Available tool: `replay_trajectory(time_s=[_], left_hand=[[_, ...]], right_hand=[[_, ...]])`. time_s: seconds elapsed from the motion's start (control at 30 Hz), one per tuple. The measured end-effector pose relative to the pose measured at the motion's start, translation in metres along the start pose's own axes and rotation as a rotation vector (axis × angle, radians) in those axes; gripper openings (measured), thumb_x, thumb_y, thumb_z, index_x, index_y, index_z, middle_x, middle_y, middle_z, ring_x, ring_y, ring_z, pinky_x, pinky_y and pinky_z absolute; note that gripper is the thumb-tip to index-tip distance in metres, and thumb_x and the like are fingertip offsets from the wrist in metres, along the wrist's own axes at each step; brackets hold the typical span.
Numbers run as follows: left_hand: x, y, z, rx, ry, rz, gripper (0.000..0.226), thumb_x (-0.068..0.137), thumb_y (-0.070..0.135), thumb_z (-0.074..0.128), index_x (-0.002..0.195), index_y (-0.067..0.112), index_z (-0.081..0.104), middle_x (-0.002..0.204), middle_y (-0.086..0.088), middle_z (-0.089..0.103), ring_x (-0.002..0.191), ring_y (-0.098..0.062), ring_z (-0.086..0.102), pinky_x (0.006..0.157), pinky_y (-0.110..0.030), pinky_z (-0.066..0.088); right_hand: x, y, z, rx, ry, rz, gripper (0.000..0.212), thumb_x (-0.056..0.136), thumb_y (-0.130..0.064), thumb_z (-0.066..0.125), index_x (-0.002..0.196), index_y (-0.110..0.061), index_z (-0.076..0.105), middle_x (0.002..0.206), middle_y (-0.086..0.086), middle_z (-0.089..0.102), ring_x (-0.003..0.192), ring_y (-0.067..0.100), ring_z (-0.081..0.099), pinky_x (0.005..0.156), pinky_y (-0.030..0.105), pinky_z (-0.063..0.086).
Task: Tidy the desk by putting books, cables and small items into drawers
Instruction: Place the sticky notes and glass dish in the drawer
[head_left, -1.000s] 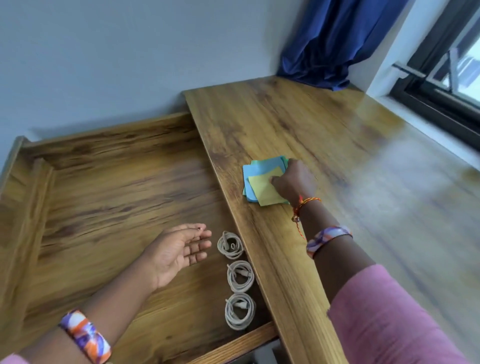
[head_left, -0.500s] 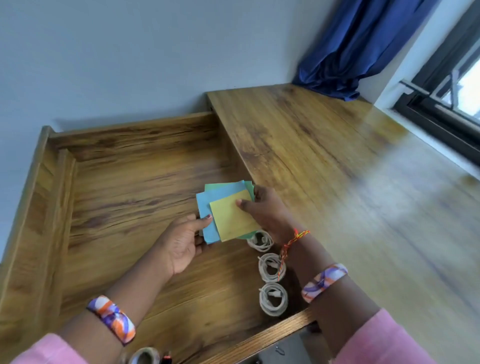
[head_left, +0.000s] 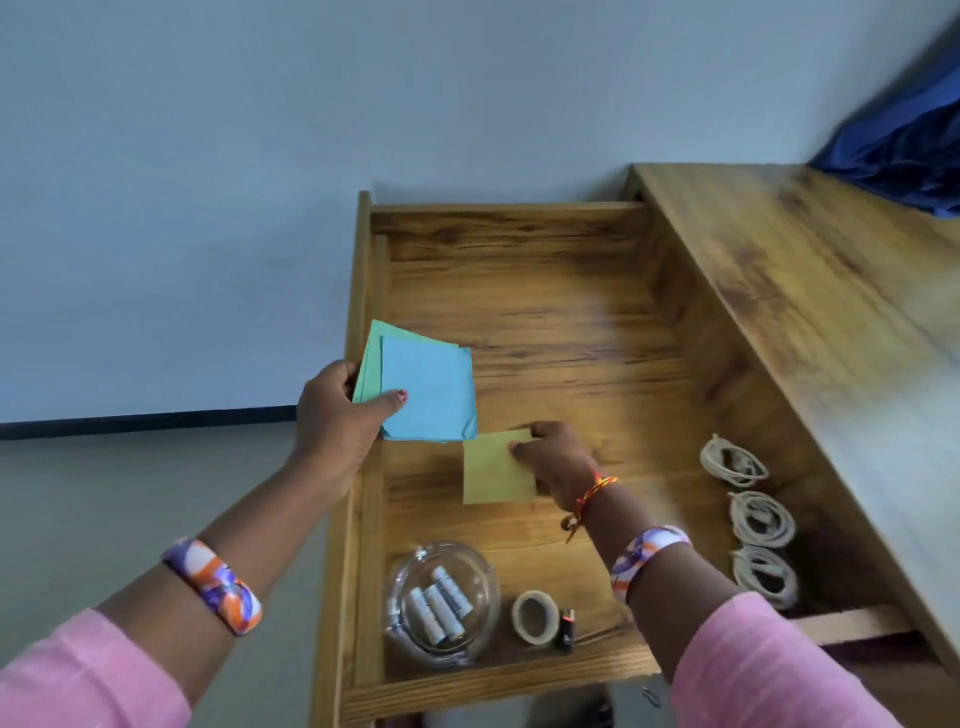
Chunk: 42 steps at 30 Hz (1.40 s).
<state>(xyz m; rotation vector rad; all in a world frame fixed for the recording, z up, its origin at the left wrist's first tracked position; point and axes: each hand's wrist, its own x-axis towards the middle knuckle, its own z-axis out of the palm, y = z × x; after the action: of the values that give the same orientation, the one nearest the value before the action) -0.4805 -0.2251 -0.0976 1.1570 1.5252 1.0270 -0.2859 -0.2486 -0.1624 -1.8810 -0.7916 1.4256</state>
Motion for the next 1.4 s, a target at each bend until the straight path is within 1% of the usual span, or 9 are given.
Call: replay_trajectory(time_s=[0.13, 0.27, 0.47, 0.67, 0.8, 0.97, 1.1, 1.27, 1.4], left_hand=[[0.003, -0.009, -0.025, 0.008, -0.009, 0.003, 0.028, 0.077, 0.004, 0.071, 0.101, 0.01, 0.058, 0.095, -0.007, 0.064, 0.082, -0.017, 0.063, 0.067, -0.033, 0.055], [0.004, -0.013, -0.036, 0.04, -0.037, 0.018, 0.033, 0.077, 0.007, 0.072, 0.106, 0.007, 0.057, 0.099, -0.008, 0.064, 0.089, -0.02, 0.063, 0.069, -0.036, 0.057], [0.006, -0.013, -0.017, 0.125, -0.124, 0.057, 0.031, 0.076, 0.022, 0.075, 0.101, 0.011, 0.06, 0.09, -0.002, 0.064, 0.08, -0.015, 0.064, 0.061, -0.028, 0.058], [0.012, -0.014, -0.015, 0.146, -0.01, 0.144, 0.017, 0.09, 0.021, 0.059, 0.09, 0.006, 0.064, 0.081, -0.009, 0.065, 0.065, -0.019, 0.064, 0.037, -0.013, 0.046], [0.018, -0.016, -0.022, 0.128, 0.054, 0.151, 0.012, 0.09, 0.019, 0.059, 0.086, 0.008, 0.06, 0.089, -0.007, 0.065, 0.077, -0.021, 0.066, 0.043, -0.018, 0.053], [0.021, -0.014, -0.026, 0.093, 0.032, 0.133, 0.007, 0.087, 0.015, 0.063, 0.088, 0.008, 0.061, 0.088, -0.006, 0.066, 0.074, -0.015, 0.066, 0.046, -0.022, 0.055], [0.025, -0.011, -0.028, 0.026, -0.002, 0.101, 0.009, 0.085, 0.009, 0.064, 0.093, 0.01, 0.06, 0.088, -0.005, 0.068, 0.074, -0.013, 0.067, 0.053, -0.026, 0.058], [0.032, -0.007, -0.018, 0.038, -0.117, 0.132, 0.002, 0.089, 0.012, 0.059, 0.09, 0.013, 0.06, 0.082, -0.007, 0.069, 0.074, -0.02, 0.066, 0.064, -0.033, 0.058], [0.045, -0.011, -0.001, 0.365, 0.119, 0.2, 0.035, 0.092, 0.03, 0.052, 0.118, 0.008, 0.055, 0.122, -0.011, 0.058, 0.115, -0.026, 0.048, 0.091, -0.036, 0.04]], right_hand=[[-0.007, 0.011, 0.053, -0.17, -0.164, 0.001, 0.021, 0.089, 0.003, 0.049, 0.106, 0.003, 0.06, 0.072, 0.006, 0.055, 0.067, 0.018, 0.055, 0.062, 0.03, 0.049], [-0.015, -0.003, 0.065, -0.449, 0.025, -0.252, 0.029, 0.095, -0.02, 0.048, 0.108, 0.0, 0.064, 0.089, 0.013, 0.064, 0.08, 0.021, 0.055, 0.068, 0.026, 0.039], [-0.03, -0.03, 0.049, 0.083, -0.204, -0.156, 0.038, 0.096, -0.036, 0.044, 0.118, -0.007, 0.055, 0.094, 0.003, 0.063, 0.08, 0.015, 0.062, 0.06, 0.025, 0.052], [-0.016, -0.018, 0.026, 0.299, 0.144, 0.016, 0.029, 0.09, -0.008, 0.058, 0.117, -0.002, 0.052, 0.083, 0.004, 0.057, 0.072, 0.015, 0.056, 0.051, 0.022, 0.051], [-0.002, -0.011, 0.02, 0.229, 0.302, 0.048, 0.035, 0.089, -0.007, 0.059, 0.122, -0.003, 0.051, 0.096, 0.013, 0.059, 0.084, 0.023, 0.058, 0.055, 0.029, 0.05], [0.012, -0.02, 0.046, 0.023, 0.112, 0.016, 0.034, 0.09, -0.013, 0.058, 0.123, -0.003, 0.055, 0.101, 0.014, 0.06, 0.078, 0.019, 0.058, 0.054, 0.027, 0.049], [0.015, -0.028, 0.054, -0.358, 0.274, -0.215, 0.031, 0.091, -0.032, 0.054, 0.074, -0.008, 0.063, 0.073, 0.01, 0.06, 0.077, 0.023, 0.05, 0.068, 0.03, 0.039], [-0.007, -0.052, 0.053, 0.25, -0.117, -0.215, 0.034, 0.095, -0.043, 0.042, 0.101, -0.015, 0.062, 0.091, 0.003, 0.068, 0.082, 0.016, 0.064, 0.07, 0.033, 0.053], [0.002, -0.062, 0.05, 0.282, 0.053, -0.189, 0.026, 0.09, -0.009, 0.057, 0.115, -0.006, 0.054, 0.087, 0.004, 0.062, 0.071, 0.012, 0.06, 0.059, 0.023, 0.051]])
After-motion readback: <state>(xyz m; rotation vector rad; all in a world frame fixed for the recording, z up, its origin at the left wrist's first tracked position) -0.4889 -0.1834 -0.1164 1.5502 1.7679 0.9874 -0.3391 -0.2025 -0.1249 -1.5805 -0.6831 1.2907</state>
